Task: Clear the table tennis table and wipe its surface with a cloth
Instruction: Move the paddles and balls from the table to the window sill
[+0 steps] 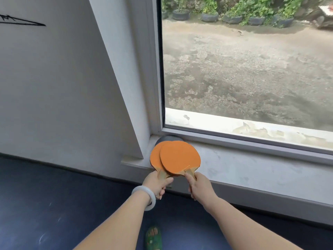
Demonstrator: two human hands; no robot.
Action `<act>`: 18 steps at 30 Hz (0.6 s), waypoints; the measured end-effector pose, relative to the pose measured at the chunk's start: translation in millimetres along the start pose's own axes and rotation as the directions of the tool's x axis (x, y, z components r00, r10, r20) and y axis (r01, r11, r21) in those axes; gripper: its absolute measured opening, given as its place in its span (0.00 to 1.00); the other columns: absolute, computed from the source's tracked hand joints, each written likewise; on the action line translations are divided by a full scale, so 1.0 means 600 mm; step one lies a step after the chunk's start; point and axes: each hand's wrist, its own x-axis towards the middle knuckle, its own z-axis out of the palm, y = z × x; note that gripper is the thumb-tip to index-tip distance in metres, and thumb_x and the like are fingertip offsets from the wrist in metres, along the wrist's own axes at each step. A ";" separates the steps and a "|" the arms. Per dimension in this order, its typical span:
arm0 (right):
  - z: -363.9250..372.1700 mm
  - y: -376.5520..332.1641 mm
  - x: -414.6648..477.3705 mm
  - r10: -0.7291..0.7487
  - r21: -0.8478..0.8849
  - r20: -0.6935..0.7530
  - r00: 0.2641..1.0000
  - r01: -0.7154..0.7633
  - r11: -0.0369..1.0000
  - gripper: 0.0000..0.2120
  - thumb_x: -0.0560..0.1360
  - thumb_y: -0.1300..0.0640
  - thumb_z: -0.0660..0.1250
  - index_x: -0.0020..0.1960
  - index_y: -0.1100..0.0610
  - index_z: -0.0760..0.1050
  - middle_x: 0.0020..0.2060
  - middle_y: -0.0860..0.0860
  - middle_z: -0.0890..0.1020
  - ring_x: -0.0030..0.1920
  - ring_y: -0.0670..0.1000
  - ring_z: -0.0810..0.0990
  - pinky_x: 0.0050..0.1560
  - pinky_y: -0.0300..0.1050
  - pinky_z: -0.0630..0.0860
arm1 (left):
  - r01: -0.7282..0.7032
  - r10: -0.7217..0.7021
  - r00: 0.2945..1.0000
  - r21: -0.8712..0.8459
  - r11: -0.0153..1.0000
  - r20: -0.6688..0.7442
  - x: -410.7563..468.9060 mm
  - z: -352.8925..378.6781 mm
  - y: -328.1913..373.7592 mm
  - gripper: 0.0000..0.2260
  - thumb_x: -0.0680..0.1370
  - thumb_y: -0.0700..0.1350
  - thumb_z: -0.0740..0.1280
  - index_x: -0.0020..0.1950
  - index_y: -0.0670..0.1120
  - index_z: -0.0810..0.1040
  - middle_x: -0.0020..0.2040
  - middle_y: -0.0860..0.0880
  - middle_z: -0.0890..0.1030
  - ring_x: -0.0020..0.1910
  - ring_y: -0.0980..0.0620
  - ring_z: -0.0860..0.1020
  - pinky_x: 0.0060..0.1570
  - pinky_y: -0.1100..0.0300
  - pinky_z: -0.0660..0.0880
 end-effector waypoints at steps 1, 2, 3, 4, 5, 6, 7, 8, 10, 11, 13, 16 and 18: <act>0.005 -0.006 0.013 0.012 0.007 0.000 1.000 -0.012 1.000 0.13 0.82 0.48 0.59 0.43 0.54 0.70 0.32 0.55 0.76 0.28 0.50 0.72 0.27 0.40 0.70 | 0.003 -0.003 1.000 0.027 1.000 0.013 0.013 -0.010 0.003 0.09 0.78 0.44 0.69 0.50 0.43 0.70 0.29 0.49 0.67 0.22 0.54 0.64 0.24 0.62 0.64; 0.010 -0.011 0.027 0.024 0.013 -0.005 1.000 -0.024 1.000 0.13 0.82 0.48 0.59 0.43 0.54 0.70 0.32 0.55 0.76 0.28 0.51 0.72 0.28 0.41 0.70 | 0.005 -0.007 1.000 0.054 0.999 0.025 0.026 -0.018 0.007 0.09 0.78 0.43 0.69 0.51 0.43 0.70 0.28 0.49 0.67 0.22 0.54 0.64 0.24 0.61 0.64; 0.015 -0.016 0.039 0.035 0.023 -0.012 0.999 -0.034 0.999 0.13 0.82 0.48 0.59 0.43 0.54 0.70 0.32 0.55 0.76 0.28 0.51 0.72 0.27 0.41 0.70 | 0.005 -0.008 0.999 0.075 0.997 0.035 0.038 -0.026 0.012 0.10 0.78 0.42 0.70 0.51 0.42 0.70 0.27 0.49 0.67 0.21 0.54 0.64 0.23 0.61 0.64; 0.020 -0.021 0.050 0.045 0.038 -0.017 0.999 -0.045 0.998 0.12 0.83 0.48 0.59 0.44 0.54 0.70 0.33 0.55 0.76 0.29 0.51 0.72 0.27 0.40 0.70 | 0.002 -0.006 0.999 0.088 0.996 0.046 0.050 -0.033 0.018 0.10 0.77 0.41 0.70 0.52 0.42 0.70 0.26 0.49 0.68 0.21 0.54 0.64 0.23 0.61 0.64; 0.026 -0.026 0.059 0.058 0.055 -0.019 0.998 -0.057 0.997 0.12 0.83 0.49 0.59 0.45 0.54 0.71 0.33 0.55 0.76 0.30 0.51 0.72 0.27 0.39 0.69 | -0.003 -0.002 0.998 0.094 0.996 0.056 0.060 -0.038 0.024 0.10 0.77 0.41 0.70 0.53 0.42 0.70 0.26 0.49 0.68 0.21 0.54 0.64 0.23 0.61 0.65; 0.032 -0.030 0.068 0.069 0.067 -0.022 0.997 -0.067 0.995 0.11 0.83 0.49 0.58 0.46 0.54 0.71 0.34 0.54 0.76 0.30 0.50 0.72 0.26 0.39 0.69 | -0.006 0.000 0.998 0.093 0.996 0.064 0.069 -0.043 0.029 0.10 0.77 0.41 0.70 0.53 0.42 0.70 0.26 0.49 0.68 0.20 0.54 0.64 0.23 0.61 0.65; 0.036 -0.034 0.076 0.077 0.070 -0.027 0.997 -0.075 0.995 0.11 0.83 0.49 0.58 0.47 0.55 0.72 0.34 0.54 0.76 0.31 0.50 0.73 0.26 0.38 0.69 | -0.009 0.003 0.998 0.091 0.996 0.070 0.077 -0.047 0.033 0.11 0.77 0.42 0.71 0.53 0.42 0.70 0.26 0.49 0.68 0.20 0.54 0.65 0.23 0.61 0.65; 0.041 -0.037 0.082 0.083 0.068 -0.031 0.996 -0.081 0.994 0.12 0.83 0.49 0.58 0.48 0.56 0.72 0.33 0.54 0.76 0.30 0.50 0.73 0.26 0.38 0.69 | -0.014 0.007 0.997 0.095 0.995 0.077 0.084 -0.050 0.037 0.11 0.77 0.42 0.71 0.53 0.42 0.70 0.26 0.49 0.69 0.20 0.54 0.65 0.23 0.61 0.66; 0.051 -0.041 0.091 0.090 0.074 -0.035 0.995 -0.087 0.993 0.14 0.83 0.49 0.58 0.48 0.58 0.72 0.32 0.55 0.77 0.28 0.51 0.73 0.26 0.40 0.69 | -0.022 0.012 0.997 0.124 0.992 0.081 0.094 -0.055 0.040 0.12 0.78 0.43 0.70 0.55 0.40 0.70 0.28 0.48 0.70 0.20 0.54 0.66 0.23 0.61 0.67; 0.056 -0.042 0.093 0.097 0.080 -0.032 0.995 -0.094 0.992 0.14 0.83 0.48 0.59 0.48 0.58 0.72 0.31 0.56 0.77 0.27 0.51 0.73 0.26 0.41 0.70 | -0.022 0.011 0.997 0.166 0.986 0.070 0.097 -0.056 0.040 0.12 0.78 0.44 0.70 0.54 0.41 0.70 0.28 0.47 0.71 0.20 0.55 0.67 0.22 0.61 0.68; 0.064 -0.040 0.094 0.125 0.099 -0.020 0.992 -0.123 0.988 0.13 0.82 0.48 0.59 0.48 0.58 0.72 0.31 0.56 0.77 0.26 0.51 0.73 0.26 0.41 0.71 | -0.022 0.018 1.000 0.304 0.952 0.014 0.103 -0.058 0.034 0.12 0.77 0.47 0.70 0.52 0.45 0.69 0.33 0.47 0.74 0.23 0.54 0.71 0.22 0.62 0.68; 0.073 -0.038 0.093 0.159 0.152 0.004 0.987 -0.158 0.976 0.11 0.82 0.49 0.60 0.49 0.57 0.72 0.32 0.55 0.77 0.27 0.51 0.73 0.26 0.40 0.70 | -0.029 0.056 0.995 0.304 0.952 -0.082 0.107 -0.060 0.016 0.16 0.75 0.49 0.72 0.54 0.47 0.68 0.46 0.47 0.77 0.37 0.50 0.77 0.31 0.60 0.73; 0.078 -0.036 0.092 0.157 0.142 0.017 0.987 -0.158 0.977 0.09 0.81 0.50 0.62 0.50 0.56 0.73 0.35 0.53 0.78 0.31 0.50 0.76 0.29 0.41 0.72 | -0.040 0.070 0.991 0.251 0.967 -0.111 0.104 -0.060 0.004 0.17 0.75 0.46 0.73 0.57 0.48 0.68 0.53 0.49 0.77 0.46 0.49 0.79 0.43 0.53 0.78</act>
